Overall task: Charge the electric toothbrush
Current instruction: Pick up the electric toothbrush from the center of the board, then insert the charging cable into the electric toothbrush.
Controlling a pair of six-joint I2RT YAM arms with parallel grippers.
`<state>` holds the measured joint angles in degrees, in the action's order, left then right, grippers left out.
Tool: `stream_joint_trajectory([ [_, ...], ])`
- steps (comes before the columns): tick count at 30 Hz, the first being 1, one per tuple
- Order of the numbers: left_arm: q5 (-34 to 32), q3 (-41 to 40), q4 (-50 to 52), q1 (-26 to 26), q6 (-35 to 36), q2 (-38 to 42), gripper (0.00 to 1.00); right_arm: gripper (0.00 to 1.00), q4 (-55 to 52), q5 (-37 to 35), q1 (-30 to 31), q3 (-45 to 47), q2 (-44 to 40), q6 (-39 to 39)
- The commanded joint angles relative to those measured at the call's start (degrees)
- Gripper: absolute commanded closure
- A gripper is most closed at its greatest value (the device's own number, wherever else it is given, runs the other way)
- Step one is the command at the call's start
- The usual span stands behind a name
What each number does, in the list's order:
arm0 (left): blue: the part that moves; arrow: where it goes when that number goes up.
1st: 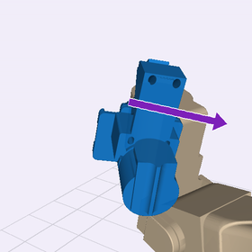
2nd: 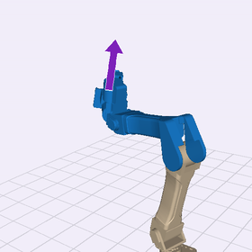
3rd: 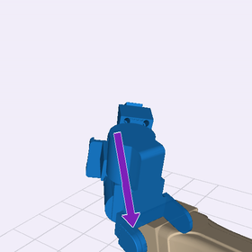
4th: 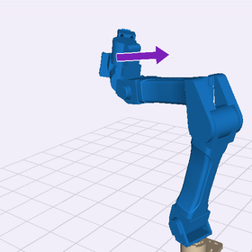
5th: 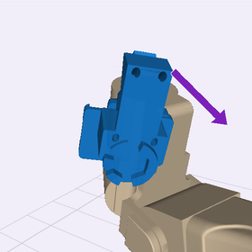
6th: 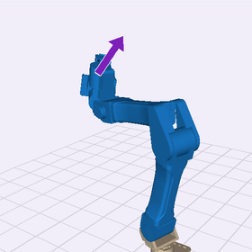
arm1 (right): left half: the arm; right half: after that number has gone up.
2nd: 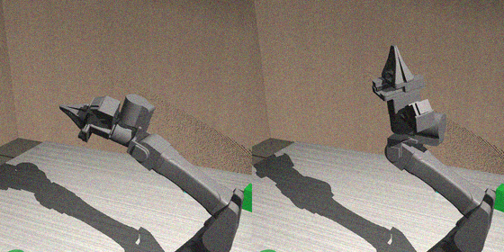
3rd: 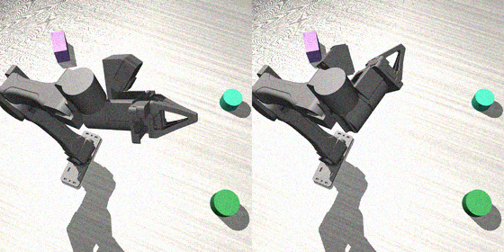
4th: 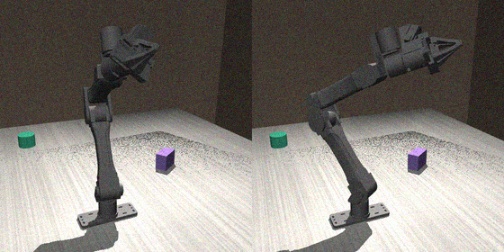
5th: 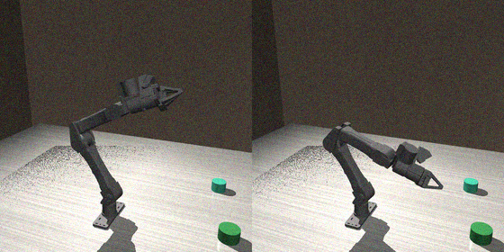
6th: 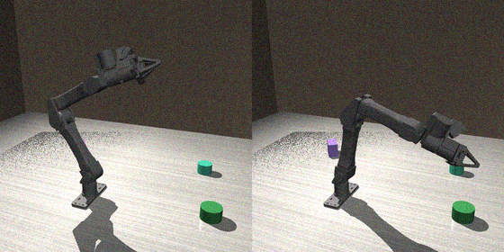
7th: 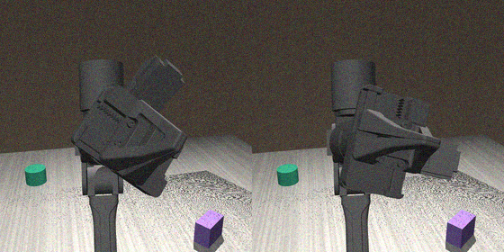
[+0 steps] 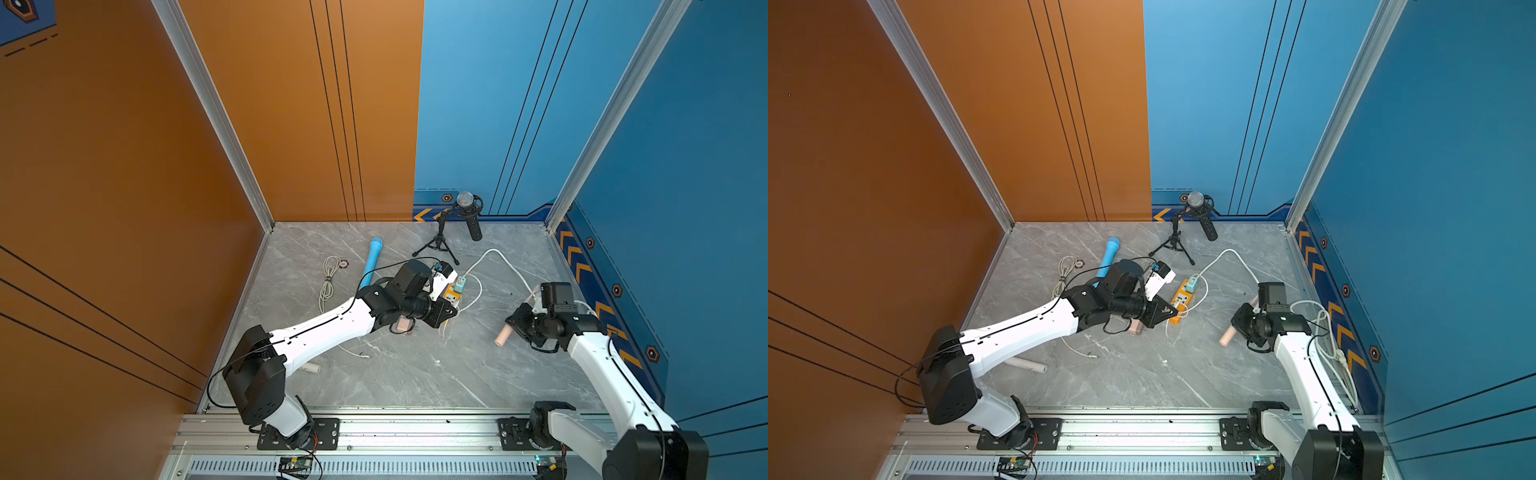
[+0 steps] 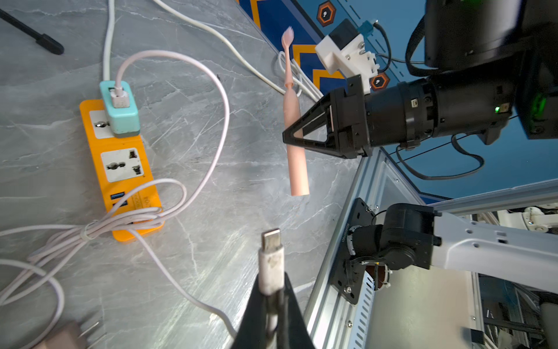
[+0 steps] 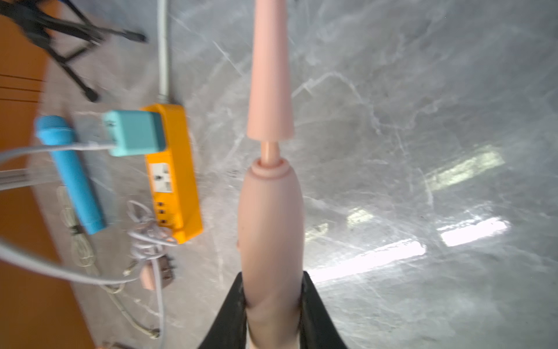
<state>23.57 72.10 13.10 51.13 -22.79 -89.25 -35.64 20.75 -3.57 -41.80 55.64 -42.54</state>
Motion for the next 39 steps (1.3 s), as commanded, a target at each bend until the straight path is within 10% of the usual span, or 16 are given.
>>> stream_joint_trajectory([
  [1, 4.47, 3.72, 0.26, 3.23, -3.62, 0.41, 1.0, 0.84, 8.28, 12.57, -2.36, -1.88, -5.08, -5.68],
  [17, 9.68, 9.2, -4.7, 5.41, -9.8, -6.21, 1.0, 0.9, 39.77, 26.56, -5.31, 2.98, -13.06, -27.04],
  [39, 10.34, 11.09, -6.32, 2.43, -7.02, -7.21, 1.0, 0.91, 29.5, 18.49, 1.55, 1.57, -14.42, -20.28],
])
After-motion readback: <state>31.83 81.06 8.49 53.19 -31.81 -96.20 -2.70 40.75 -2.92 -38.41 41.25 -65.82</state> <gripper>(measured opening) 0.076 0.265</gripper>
